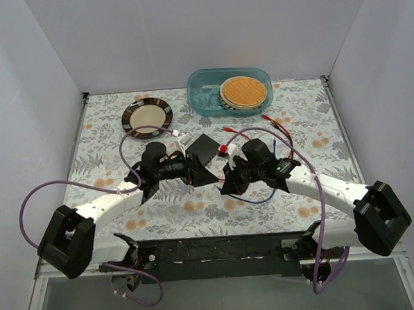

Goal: Insert the plug into the switch port

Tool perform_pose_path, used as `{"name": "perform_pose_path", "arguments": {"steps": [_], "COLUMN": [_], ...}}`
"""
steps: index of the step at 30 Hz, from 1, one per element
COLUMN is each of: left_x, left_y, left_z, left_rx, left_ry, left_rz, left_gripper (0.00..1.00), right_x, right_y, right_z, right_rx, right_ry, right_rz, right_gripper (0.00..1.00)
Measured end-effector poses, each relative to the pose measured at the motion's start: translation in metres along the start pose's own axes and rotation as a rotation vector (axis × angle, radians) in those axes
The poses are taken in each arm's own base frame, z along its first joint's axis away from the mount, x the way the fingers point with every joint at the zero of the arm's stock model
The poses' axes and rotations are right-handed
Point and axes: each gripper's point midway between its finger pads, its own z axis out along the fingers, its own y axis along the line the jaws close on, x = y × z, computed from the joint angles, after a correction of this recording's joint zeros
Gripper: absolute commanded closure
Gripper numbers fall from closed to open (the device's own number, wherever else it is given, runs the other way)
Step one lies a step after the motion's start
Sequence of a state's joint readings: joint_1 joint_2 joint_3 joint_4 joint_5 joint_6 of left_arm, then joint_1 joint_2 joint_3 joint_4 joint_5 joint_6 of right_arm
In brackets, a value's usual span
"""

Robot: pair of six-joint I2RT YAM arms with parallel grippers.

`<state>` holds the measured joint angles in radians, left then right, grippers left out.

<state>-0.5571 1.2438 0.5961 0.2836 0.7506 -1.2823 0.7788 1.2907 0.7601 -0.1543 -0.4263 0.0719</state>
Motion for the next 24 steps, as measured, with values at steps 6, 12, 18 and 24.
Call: {"name": "perform_pose_path", "arguments": {"steps": [6,12,18,24], "left_x": [0.004,0.004,0.005,0.006], "left_y": [-0.009,-0.009,-0.008,-0.011], "left_z": [0.011,0.016,0.024,0.028], "left_rx": [0.040,0.043,0.041,0.050], "left_ry": [0.037,0.051,0.066,0.075], "left_rz": [0.030,0.041,0.042,0.047], "left_gripper": [0.31,0.33,0.46,0.61], "right_x": [-0.017,-0.036,-0.042,-0.042], "right_y": [0.006,0.012,0.015,0.010], "right_z": [-0.014,-0.029,-0.033,-0.035], "right_rx": [-0.034,-0.055,-0.065,-0.036], "right_ry": [-0.067,-0.146,-0.173,-0.175], "right_rz": [0.016,0.014,0.008,0.016], "right_gripper": [0.99,0.99,0.99,0.99]}}
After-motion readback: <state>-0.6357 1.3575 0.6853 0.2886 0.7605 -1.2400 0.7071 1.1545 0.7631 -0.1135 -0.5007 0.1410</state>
